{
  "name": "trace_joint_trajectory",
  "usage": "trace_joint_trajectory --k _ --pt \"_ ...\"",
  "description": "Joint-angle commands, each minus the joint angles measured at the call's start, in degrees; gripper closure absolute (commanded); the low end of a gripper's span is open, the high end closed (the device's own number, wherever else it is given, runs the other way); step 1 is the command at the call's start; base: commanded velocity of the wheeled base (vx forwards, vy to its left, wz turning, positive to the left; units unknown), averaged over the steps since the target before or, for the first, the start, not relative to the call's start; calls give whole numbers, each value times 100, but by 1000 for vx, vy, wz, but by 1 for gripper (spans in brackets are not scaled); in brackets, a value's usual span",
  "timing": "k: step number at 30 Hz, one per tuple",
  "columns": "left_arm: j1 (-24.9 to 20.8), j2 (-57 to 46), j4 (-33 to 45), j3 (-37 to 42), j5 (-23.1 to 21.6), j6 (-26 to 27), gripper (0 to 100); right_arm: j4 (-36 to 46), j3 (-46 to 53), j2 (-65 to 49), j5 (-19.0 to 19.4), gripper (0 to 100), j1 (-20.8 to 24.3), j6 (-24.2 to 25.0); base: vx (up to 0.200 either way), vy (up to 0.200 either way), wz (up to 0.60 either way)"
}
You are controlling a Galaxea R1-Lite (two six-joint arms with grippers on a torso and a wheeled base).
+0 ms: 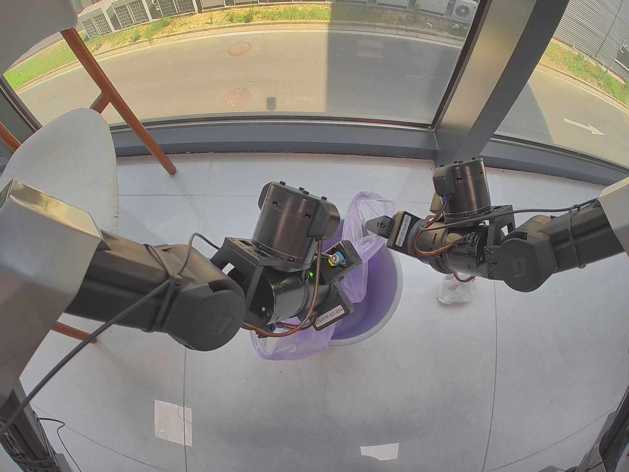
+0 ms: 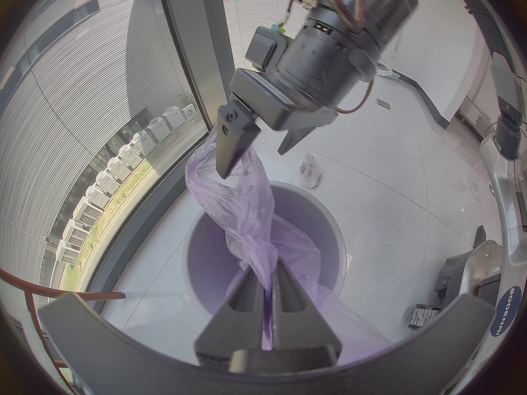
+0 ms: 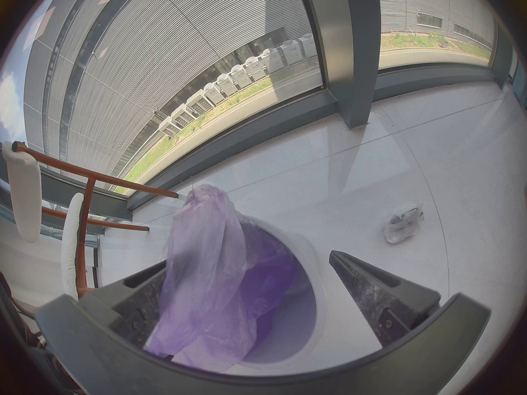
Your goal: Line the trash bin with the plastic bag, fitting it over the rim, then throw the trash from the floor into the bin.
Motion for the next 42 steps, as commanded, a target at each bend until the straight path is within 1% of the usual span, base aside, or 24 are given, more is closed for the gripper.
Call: trace_joint_trajectory --k 1,5,6,10,15,18,24,25,29,32,37,42 --pt "4 -4 -3 -27 12 -27 100 -17 75 25 -4 0 202 14 0 0 0" --pt "4 -4 -3 0 12 -27 100 -52 75 60 -92 0 351 31 0 0 0" --pt "4 -4 -3 0 12 -27 100 -61 75 60 -92 100 360 31 0 0 0" --pt "4 -12 5 17 12 -106 100 -78 48 139 -101 100 386 75 0 0 0" --pt "-4 -21 -3 193 197 -203 100 -105 75 148 -101 100 386 128 0 0 0" --pt "-13 -30 5 228 214 -203 100 -105 66 139 -101 100 377 180 0 0 0" --pt "-75 -39 -12 342 249 -476 100 -105 75 130 -101 100 377 198 0 0 0" --pt "-75 -83 -21 378 232 -484 0 -105 75 130 -101 100 377 198 0 0 0" --pt "-75 -241 -214 483 276 -493 0 -105 75 121 -118 100 325 198 0 0 0" --pt "-31 -294 -214 483 293 -520 0 -105 75 113 -171 100 307 198 0 0 0" --pt "224 -663 -100 764 302 -827 0 -105 92 86 -189 100 272 198 0 0 0" --pt "664 -979 -91 940 249 -906 0 -105 277 -37 -189 100 254 198 0 0 0"
